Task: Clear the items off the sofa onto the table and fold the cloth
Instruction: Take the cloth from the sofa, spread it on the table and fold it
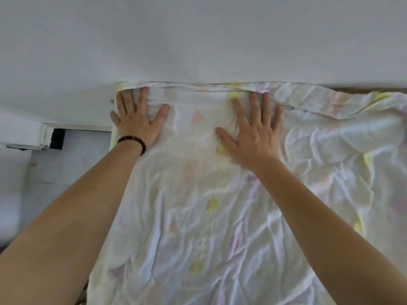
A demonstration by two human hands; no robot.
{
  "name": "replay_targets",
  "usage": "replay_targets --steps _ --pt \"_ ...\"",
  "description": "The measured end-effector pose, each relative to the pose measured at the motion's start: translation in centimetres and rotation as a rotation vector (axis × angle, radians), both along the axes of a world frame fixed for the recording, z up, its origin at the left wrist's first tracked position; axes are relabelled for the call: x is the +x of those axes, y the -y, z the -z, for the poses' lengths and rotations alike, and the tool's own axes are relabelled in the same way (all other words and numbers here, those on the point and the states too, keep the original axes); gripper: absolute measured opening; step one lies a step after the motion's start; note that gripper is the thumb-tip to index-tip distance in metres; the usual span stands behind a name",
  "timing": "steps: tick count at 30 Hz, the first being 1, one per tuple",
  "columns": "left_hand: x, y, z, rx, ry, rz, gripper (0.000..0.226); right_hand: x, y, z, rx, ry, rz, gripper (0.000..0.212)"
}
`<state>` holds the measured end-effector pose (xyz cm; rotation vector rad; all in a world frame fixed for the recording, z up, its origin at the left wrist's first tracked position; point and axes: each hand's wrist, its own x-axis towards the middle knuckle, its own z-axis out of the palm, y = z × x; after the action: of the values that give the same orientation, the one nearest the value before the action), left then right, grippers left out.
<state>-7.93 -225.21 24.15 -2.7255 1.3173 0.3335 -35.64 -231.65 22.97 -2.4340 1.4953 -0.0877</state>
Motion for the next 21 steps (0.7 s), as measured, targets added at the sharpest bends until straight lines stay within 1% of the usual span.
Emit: replay_targets --steps 3,6,8,11,12,13,15,16,18,21 --pt "0.4 0.1 0.3 -0.008 0.049 0.023 0.086 0.2 0.0 0.3 -0.024 -0.038 0.02 0.083" --pt "0.5 -0.1 0.2 -0.027 -0.006 0.04 0.086 0.2 -0.3 0.3 -0.038 -0.039 0.028 0.083" --pt "0.0 -1.3 -0.5 -0.114 -0.051 0.06 0.083 0.0 -0.5 -0.1 -0.068 -0.016 0.018 0.077" --pt "-2.5 -6.1 -1.8 -0.298 -0.043 0.071 0.075 -0.7 -2.9 -0.9 -0.188 0.05 0.038 0.062" --pt "-3.5 -8.6 -1.9 -0.293 -0.059 0.067 0.075 -0.9 -4.7 -1.2 -0.199 0.079 0.057 0.061" --pt "-4.4 -11.4 -1.8 -0.235 -0.083 0.069 0.077 -1.1 -7.0 -1.5 -0.184 0.098 0.069 0.063" --pt "-5.7 -17.4 -1.2 -0.054 -0.106 0.1 0.081 -1.8 -13.0 -1.7 -0.083 0.09 0.081 0.072" --pt "-6.2 -20.2 -0.8 0.0 -0.105 0.118 0.083 -2.3 -16.1 -1.5 -0.018 0.06 0.086 0.077" --pt "-6.9 -24.1 -0.2 0.031 -0.115 0.139 0.083 -3.7 -21.5 -1.1 0.058 -0.02 0.097 0.083" --pt "-7.7 -27.4 -0.4 0.026 -0.149 0.147 0.08 -5.8 -26.4 -0.6 0.079 -0.089 0.101 0.083"
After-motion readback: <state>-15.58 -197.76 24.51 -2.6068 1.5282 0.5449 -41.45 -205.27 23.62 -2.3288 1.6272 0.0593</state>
